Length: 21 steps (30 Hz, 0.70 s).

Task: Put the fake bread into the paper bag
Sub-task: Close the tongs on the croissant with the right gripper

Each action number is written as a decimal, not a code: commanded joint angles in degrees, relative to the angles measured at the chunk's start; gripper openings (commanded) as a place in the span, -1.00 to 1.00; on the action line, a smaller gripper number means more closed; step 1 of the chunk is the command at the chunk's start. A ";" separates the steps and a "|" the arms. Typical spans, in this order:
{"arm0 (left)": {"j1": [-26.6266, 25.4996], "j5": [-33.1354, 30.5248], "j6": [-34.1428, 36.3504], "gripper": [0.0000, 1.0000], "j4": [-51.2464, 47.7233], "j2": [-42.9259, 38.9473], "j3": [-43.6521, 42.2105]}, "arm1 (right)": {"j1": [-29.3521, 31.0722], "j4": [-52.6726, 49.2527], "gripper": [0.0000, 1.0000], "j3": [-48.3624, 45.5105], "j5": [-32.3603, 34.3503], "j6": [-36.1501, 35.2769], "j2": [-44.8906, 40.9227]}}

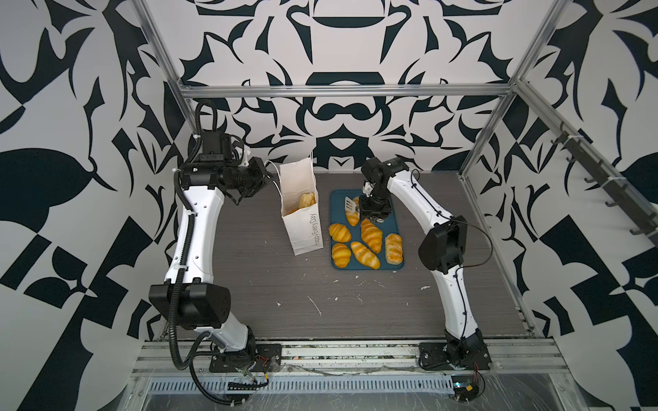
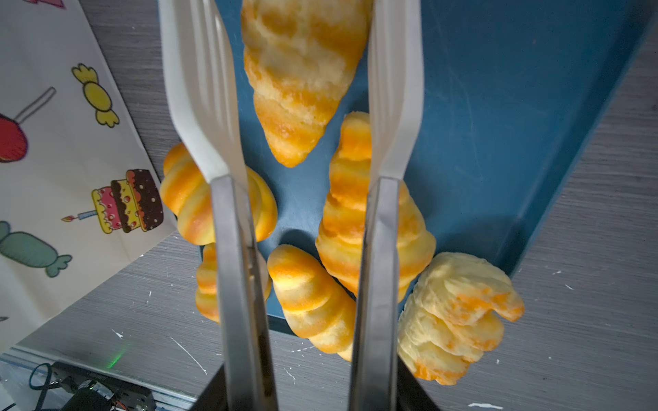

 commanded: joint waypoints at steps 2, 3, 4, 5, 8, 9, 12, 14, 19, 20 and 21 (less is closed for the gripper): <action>0.34 1.11 0.58 -1.00 -0.56 -0.92 -0.56 | 0.46 -2.07 0.01 3.51 2.01 0.37 -0.14; 0.39 1.11 0.58 -1.00 -0.43 -0.91 -0.71 | 0.55 -2.27 0.01 4.24 1.98 0.41 0.27; 0.39 1.07 0.51 -1.00 -0.34 -0.89 -0.82 | 0.68 -2.57 0.01 4.98 1.98 0.34 0.74; 0.36 1.21 0.52 -1.00 -0.26 -0.94 -0.94 | 0.90 -2.90 0.01 5.76 1.98 0.40 1.38; 0.34 1.17 0.55 -1.00 -0.32 -0.89 -0.82 | 1.26 -3.86 0.01 8.50 2.05 0.67 3.21; 0.39 1.09 0.60 -1.00 -0.36 -0.89 -0.82 | 1.35 -4.17 0.01 9.14 1.90 0.75 3.79; 0.51 0.96 0.67 -1.00 -0.52 -1.00 -0.72 | 1.52 -4.93 0.01 11.00 2.01 0.84 5.04; 0.52 0.95 0.87 -1.00 -0.69 -1.18 -0.83 | 1.71 -5.10 0.01 10.94 1.91 0.66 5.35; 0.78 0.85 0.96 -1.00 -0.78 -1.53 -1.41 | 2.23 -5.08 0.01 10.92 2.17 0.17 5.59; 0.70 0.86 0.93 -1.00 -0.75 -1.62 -1.39 | 2.32 -5.16 0.01 10.92 2.24 0.22 5.67; 0.70 0.86 0.96 -1.00 -0.78 -1.61 -1.40 | 2.32 -5.12 0.01 10.86 2.41 0.19 5.64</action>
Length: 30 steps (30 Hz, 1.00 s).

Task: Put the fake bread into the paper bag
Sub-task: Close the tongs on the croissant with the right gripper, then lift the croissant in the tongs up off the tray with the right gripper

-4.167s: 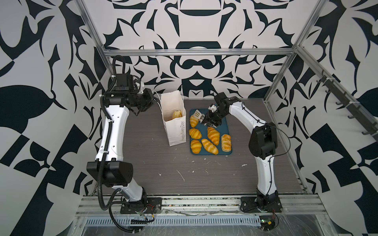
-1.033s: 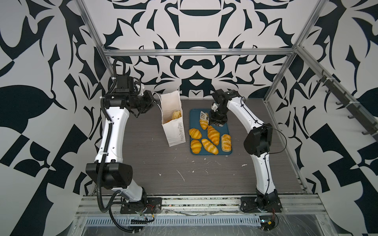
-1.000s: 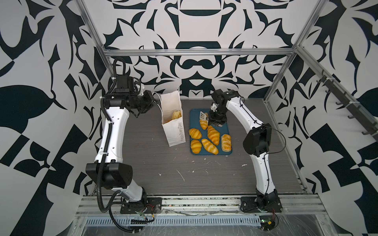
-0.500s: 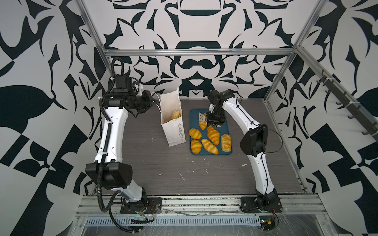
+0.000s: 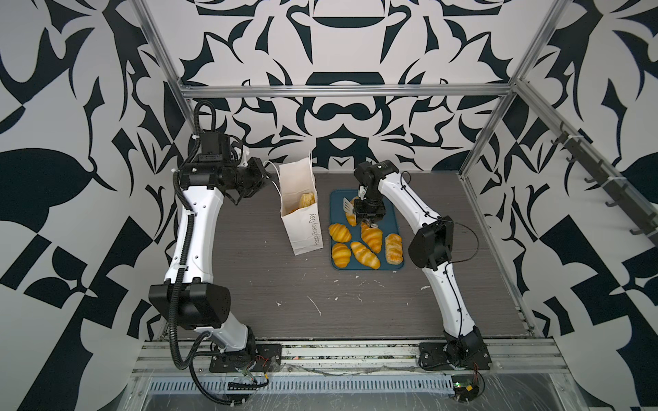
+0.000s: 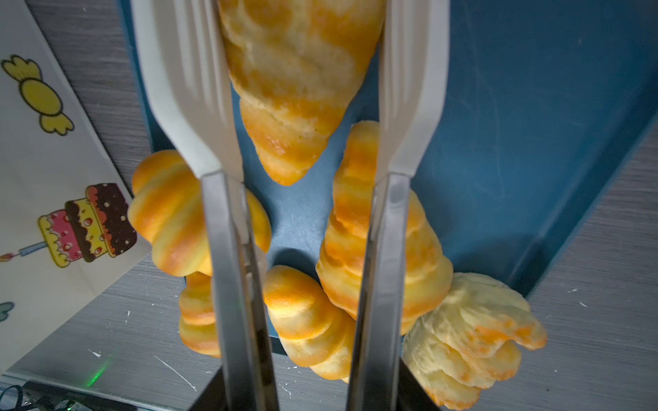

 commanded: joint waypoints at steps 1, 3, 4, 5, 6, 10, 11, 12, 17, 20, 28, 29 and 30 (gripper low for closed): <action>0.39 0.62 0.72 -1.00 -0.78 -1.75 -1.13 | 0.38 -1.30 0.00 2.08 1.05 -0.21 -2.10; 0.37 0.67 0.69 -1.00 -0.86 -1.81 -1.13 | 0.38 -0.83 -0.05 1.63 1.15 -0.17 -2.49; 0.32 0.68 0.69 -1.00 -0.95 -1.76 -1.05 | 0.35 -0.57 -0.09 1.35 1.15 -0.28 -2.66; 0.36 0.61 0.69 -1.00 -0.95 -1.75 -1.04 | 0.42 -0.53 -0.12 1.30 1.19 -0.29 -2.76; 0.33 0.62 0.69 -1.00 -1.04 -1.81 -1.00 | 0.40 -0.53 -0.14 1.40 1.16 -0.38 -2.79; 0.32 0.60 0.61 -1.00 -1.06 -1.80 -0.95 | 0.36 -0.55 -0.16 1.05 1.32 -0.86 -2.83; 0.33 0.53 0.61 -1.00 -1.13 -1.92 -1.00 | 0.37 -0.69 -0.17 1.02 1.48 -0.92 -3.02; 0.36 0.54 0.54 -1.00 -1.13 -1.88 -1.00 | 0.37 -0.71 -0.18 1.12 1.71 -1.00 -3.15; 0.37 0.58 0.31 -1.00 -0.79 -2.04 -1.13 | 0.29 -0.10 -0.22 1.24 2.96 -1.35 -4.36; 0.38 0.60 0.15 -1.00 -0.64 -2.11 -1.17 | 0.07 0.90 -0.23 1.34 2.81 -1.34 -5.30; 0.33 0.49 -0.12 -1.00 -0.52 -2.25 -1.18 | -1.27 3.19 -0.27 1.39 2.10 -0.44 -8.56; 0.37 0.46 -0.17 -1.00 -0.43 -2.25 -1.13 | -1.34 3.04 -0.27 1.63 2.03 -0.44 -8.86; 0.37 0.39 -0.21 -1.00 -0.42 -2.26 -1.15 | -1.47 2.82 -0.27 1.89 2.03 -0.44 -9.11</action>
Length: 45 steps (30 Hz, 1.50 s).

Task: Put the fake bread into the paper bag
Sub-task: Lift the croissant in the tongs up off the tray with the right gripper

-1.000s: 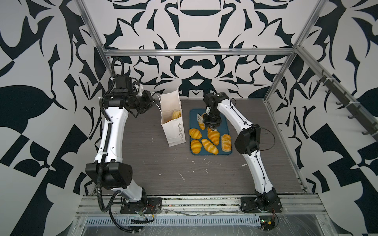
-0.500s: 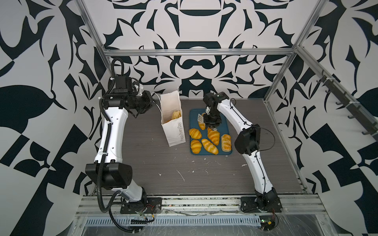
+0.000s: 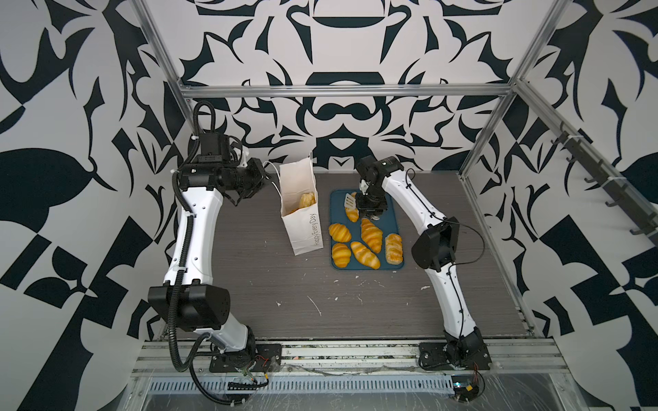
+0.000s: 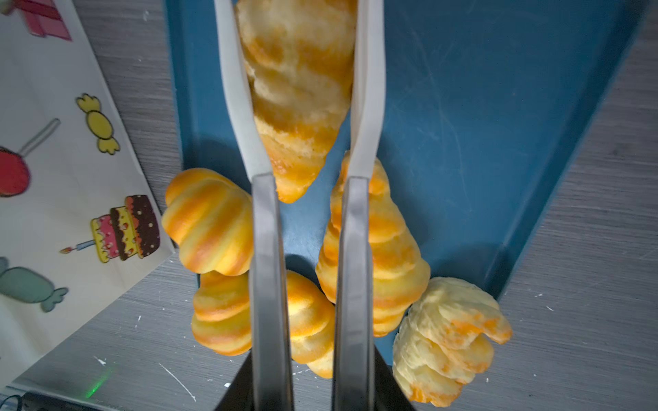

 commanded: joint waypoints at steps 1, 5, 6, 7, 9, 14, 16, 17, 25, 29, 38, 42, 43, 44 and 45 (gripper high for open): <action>0.30 0.41 -0.22 -1.00 -0.34 -1.62 -0.54 | -0.51 0.43 -0.27 2.22 0.37 0.14 -5.43; 0.36 0.40 -0.28 -1.00 -0.34 -1.44 -0.45 | -0.70 -0.43 -0.28 3.55 0.14 0.15 -6.84; 0.31 0.39 -0.31 -1.00 -0.32 -1.46 -0.45 | -0.68 -0.75 -0.28 4.01 0.06 0.17 -7.07; 0.31 0.42 -0.41 -1.00 -0.28 -1.37 -0.41 | -0.68 -1.12 -0.28 4.66 -0.01 0.17 -7.32; 0.32 0.36 -0.52 -1.00 -0.20 -1.28 -0.26 | -0.68 -1.75 -0.28 5.34 -0.33 0.23 -7.70; 0.34 0.43 -0.59 -1.00 0.01 -0.88 0.00 | -0.77 -0.39 -0.28 7.73 -2.67 0.20 -10.27; 0.32 0.60 -0.63 -1.00 0.02 -0.79 -0.01 | -0.77 0.74 -0.28 7.76 -3.97 0.23 -11.33; 0.31 0.57 -0.63 -1.00 0.07 -0.84 -0.01 | -0.77 1.45 -0.28 7.81 -4.62 0.27 -11.90; 0.33 0.77 -0.72 -1.00 0.02 -0.30 0.61 | -0.86 6.77 -0.28 8.14 -9.63 0.88 -15.30; 0.30 0.78 -0.73 -1.00 -0.19 0.06 1.36 | -0.86 10.20 -0.28 8.16 -11.90 0.71 -17.31; 0.35 0.96 -0.89 -1.00 -0.28 0.57 2.38 | -0.77 18.26 -0.28 7.74 -16.93 1.48 -21.77; 0.35 0.94 -0.89 -1.00 -0.20 0.62 2.62 | -0.52 21.99 -0.28 7.64 -19.98 2.11 -23.38; 0.32 0.89 -0.90 -1.00 -0.18 0.56 2.52 | -0.34 22.86 -0.28 7.59 -20.69 2.24 -23.73; 0.35 0.72 -0.89 -1.00 -0.24 0.43 2.46 | -0.09 23.92 -0.27 7.39 -21.42 2.29 -24.14; 0.33 0.64 -0.89 -1.00 -0.07 0.37 2.36 | 0.15 24.97 -0.27 7.13 -22.19 2.38 -24.53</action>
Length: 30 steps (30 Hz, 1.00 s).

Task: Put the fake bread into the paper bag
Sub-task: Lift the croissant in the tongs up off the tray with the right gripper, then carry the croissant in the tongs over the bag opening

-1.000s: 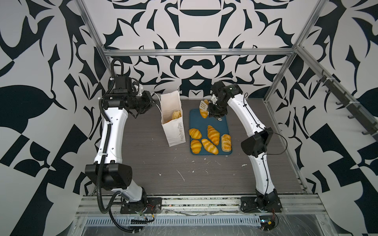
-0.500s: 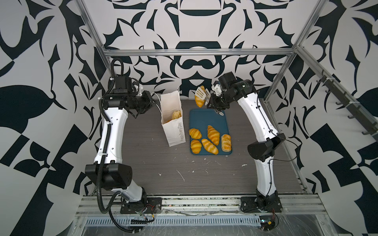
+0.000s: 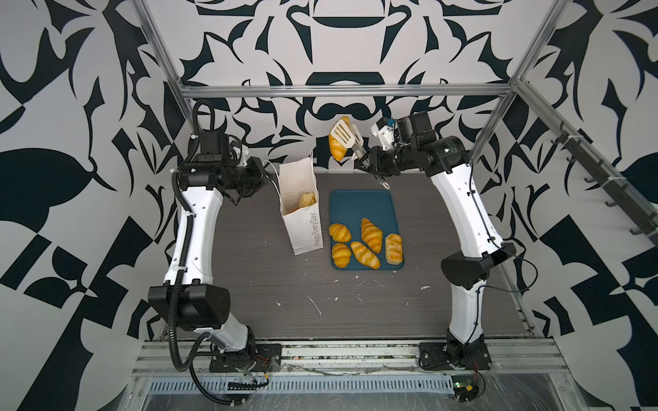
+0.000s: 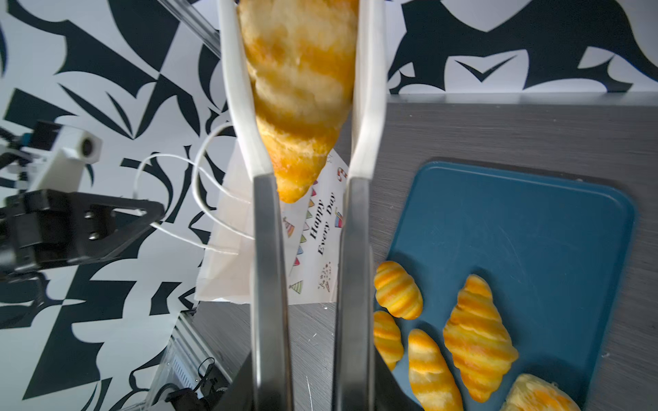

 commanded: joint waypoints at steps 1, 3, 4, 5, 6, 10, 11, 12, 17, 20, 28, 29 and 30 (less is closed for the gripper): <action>0.29 0.44 -0.41 -1.00 -0.19 0.04 1.53 | 1.02 9.47 -0.26 0.95 -5.26 0.55 -4.03; 0.26 0.41 -0.47 -1.00 -0.10 -0.07 1.35 | 1.16 11.39 -0.25 0.74 -7.95 1.34 -4.15; 0.26 0.38 -0.52 -1.00 -0.16 -0.01 1.29 | 1.37 11.84 -0.25 1.11 -8.89 1.79 -3.98; 0.26 0.30 -0.52 -1.00 -0.09 0.00 1.30 | 1.53 12.32 -0.25 1.53 -9.78 2.11 -3.89; 0.31 0.27 -0.50 -1.00 -0.16 -0.02 1.22 | 1.77 12.77 -0.25 1.83 -10.53 2.38 -3.76; 0.31 0.18 -0.57 -1.00 -0.10 -0.04 1.20 | 2.72 15.22 -0.23 2.69 -13.86 4.13 -3.37; 0.33 0.33 -0.59 -1.00 -0.10 0.05 1.22 | 3.11 16.13 -0.22 2.67 -14.87 4.79 -3.28; 0.28 0.34 -0.62 -1.00 -0.14 0.01 1.20 | 3.47 16.85 -0.22 2.74 -15.92 5.35 -3.01; 0.18 0.27 -0.71 -1.00 -0.02 0.27 1.34 | 5.45 17.09 -0.21 4.47 -18.02 6.19 -1.44; 0.22 0.18 -0.71 -1.00 -0.09 0.20 1.19 | 6.37 17.31 -0.21 4.27 -18.39 6.19 -1.08; -0.01 0.24 -0.76 -1.00 -0.04 0.47 1.28 | 8.37 15.14 -0.21 3.49 -18.60 4.34 0.32; 0.07 0.20 -0.76 -1.00 -0.01 0.54 1.36 | 8.46 15.05 -0.21 3.04 -18.64 4.16 0.43; -0.01 0.23 -0.82 -1.00 -0.03 0.59 1.43 | 8.50 14.94 -0.21 2.52 -18.58 3.91 0.49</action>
